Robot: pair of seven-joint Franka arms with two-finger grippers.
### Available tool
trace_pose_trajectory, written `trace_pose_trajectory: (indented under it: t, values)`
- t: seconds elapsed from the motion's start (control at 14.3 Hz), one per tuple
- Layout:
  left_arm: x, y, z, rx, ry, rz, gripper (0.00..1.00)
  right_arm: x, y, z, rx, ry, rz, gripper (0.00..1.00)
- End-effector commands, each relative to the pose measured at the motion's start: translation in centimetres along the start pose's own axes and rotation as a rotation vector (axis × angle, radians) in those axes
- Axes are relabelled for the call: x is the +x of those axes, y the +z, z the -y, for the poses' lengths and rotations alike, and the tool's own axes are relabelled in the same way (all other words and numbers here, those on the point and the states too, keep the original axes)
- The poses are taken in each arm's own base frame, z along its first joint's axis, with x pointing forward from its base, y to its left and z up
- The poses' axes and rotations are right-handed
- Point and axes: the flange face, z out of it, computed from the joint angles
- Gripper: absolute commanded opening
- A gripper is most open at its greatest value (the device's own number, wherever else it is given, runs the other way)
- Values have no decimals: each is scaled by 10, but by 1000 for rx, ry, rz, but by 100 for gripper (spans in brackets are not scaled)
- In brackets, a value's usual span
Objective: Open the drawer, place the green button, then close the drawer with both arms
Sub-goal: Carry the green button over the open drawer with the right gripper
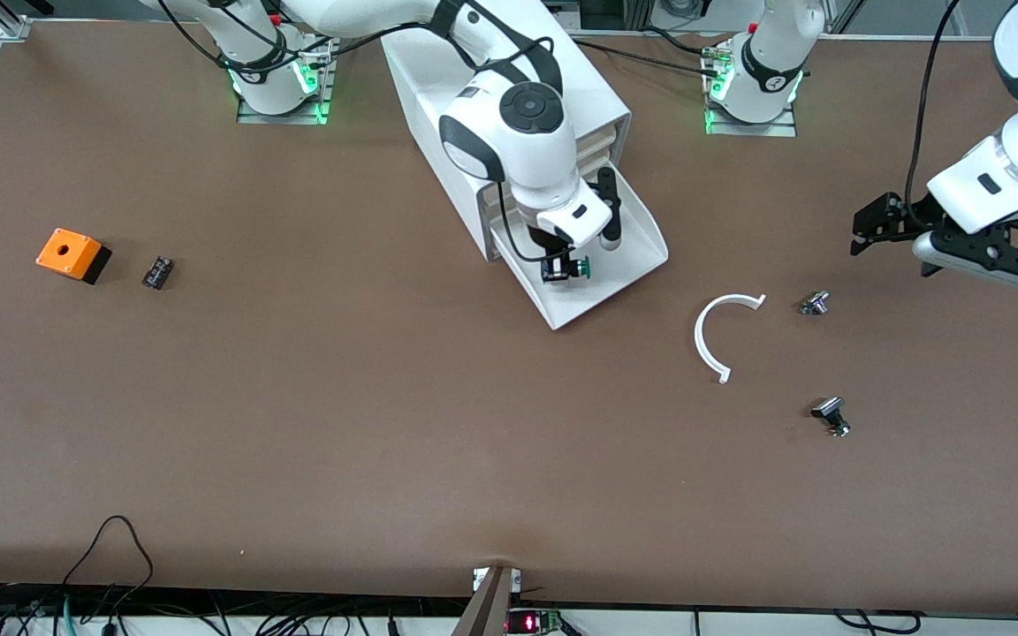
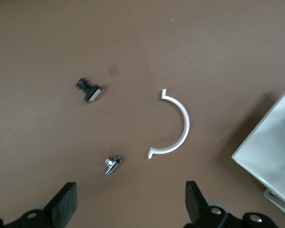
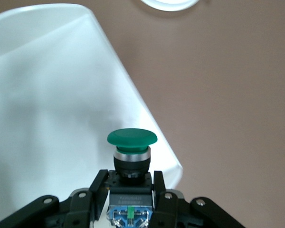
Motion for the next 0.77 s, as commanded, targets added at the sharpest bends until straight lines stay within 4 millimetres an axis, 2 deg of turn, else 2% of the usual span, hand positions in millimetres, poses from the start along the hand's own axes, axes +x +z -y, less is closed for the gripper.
trace_pose_trajectory:
  t: [0.0,0.21,0.42,0.56,0.7]
  values:
    - [-8,-23,-1,84,-74,33,100,26,17,27,5,-68,17,33]
    - [-13,-30,-2,113,-163,41,100,34,34,44,6,-119,49,33]
    - [-12,-30,-2,114,-177,40,100,33,51,51,13,-135,75,33]
    - [-13,-29,-2,114,-216,39,100,33,72,56,22,-127,77,34]
    - [-14,-27,3,100,-251,43,100,37,81,60,5,-117,59,34]
